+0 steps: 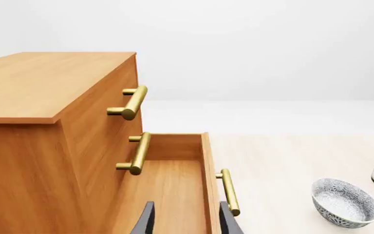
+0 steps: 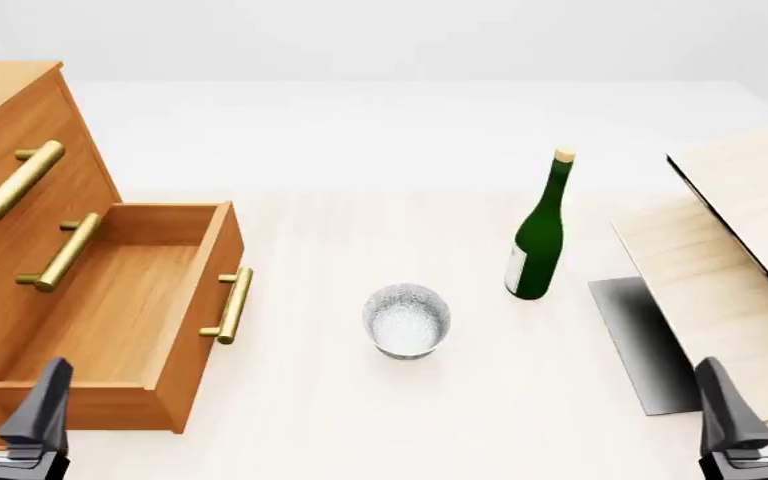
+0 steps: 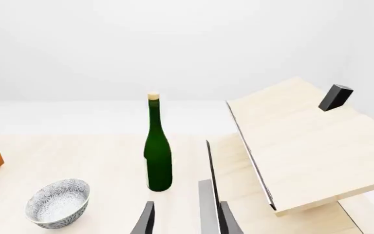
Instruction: Put the bowl in the bottom drawer of the cabinet.
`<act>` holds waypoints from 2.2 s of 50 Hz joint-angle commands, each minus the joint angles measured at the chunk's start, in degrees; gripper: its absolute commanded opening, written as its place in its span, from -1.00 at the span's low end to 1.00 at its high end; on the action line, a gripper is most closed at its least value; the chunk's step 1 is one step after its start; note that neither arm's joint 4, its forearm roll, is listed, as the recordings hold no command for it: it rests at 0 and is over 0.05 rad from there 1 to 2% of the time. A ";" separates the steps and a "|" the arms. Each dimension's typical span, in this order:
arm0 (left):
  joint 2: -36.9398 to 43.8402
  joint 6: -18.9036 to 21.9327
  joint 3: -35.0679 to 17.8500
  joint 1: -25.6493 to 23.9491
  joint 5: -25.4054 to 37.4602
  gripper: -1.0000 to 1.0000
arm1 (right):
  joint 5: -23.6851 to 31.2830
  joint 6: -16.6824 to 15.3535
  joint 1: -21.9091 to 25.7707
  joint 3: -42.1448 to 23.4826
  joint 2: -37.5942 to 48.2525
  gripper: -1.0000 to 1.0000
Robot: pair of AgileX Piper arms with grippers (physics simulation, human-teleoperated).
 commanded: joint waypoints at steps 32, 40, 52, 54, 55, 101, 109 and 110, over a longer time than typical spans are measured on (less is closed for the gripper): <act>-0.24 0.61 -3.88 -22.28 0.62 1.00 | -0.19 0.30 -0.21 -0.07 0.30 1.00; -0.15 -1.36 -7.62 -28.32 1.54 1.00 | -0.18 0.29 -0.22 -0.06 0.27 1.00; 14.09 1.55 -14.54 -36.26 -2.16 1.00 | -0.19 0.28 -0.23 -0.06 0.29 1.00; 11.42 -1.16 -12.69 -36.05 -3.30 1.00 | -0.20 0.28 -0.23 -0.06 0.30 1.00; 12.42 -1.27 -13.14 -36.99 -3.64 1.00 | -0.22 0.28 -0.23 -0.05 0.32 1.00; 60.23 1.98 -46.15 -47.26 -4.42 1.00 | -0.24 0.28 -0.24 -0.06 0.33 1.00; 65.40 2.25 -51.10 -47.56 -1.66 1.00 | -0.24 0.28 -0.24 -0.06 0.33 1.00; 65.94 1.81 -51.87 -47.52 -1.14 1.00 | -0.24 0.27 -0.23 -0.06 0.33 1.00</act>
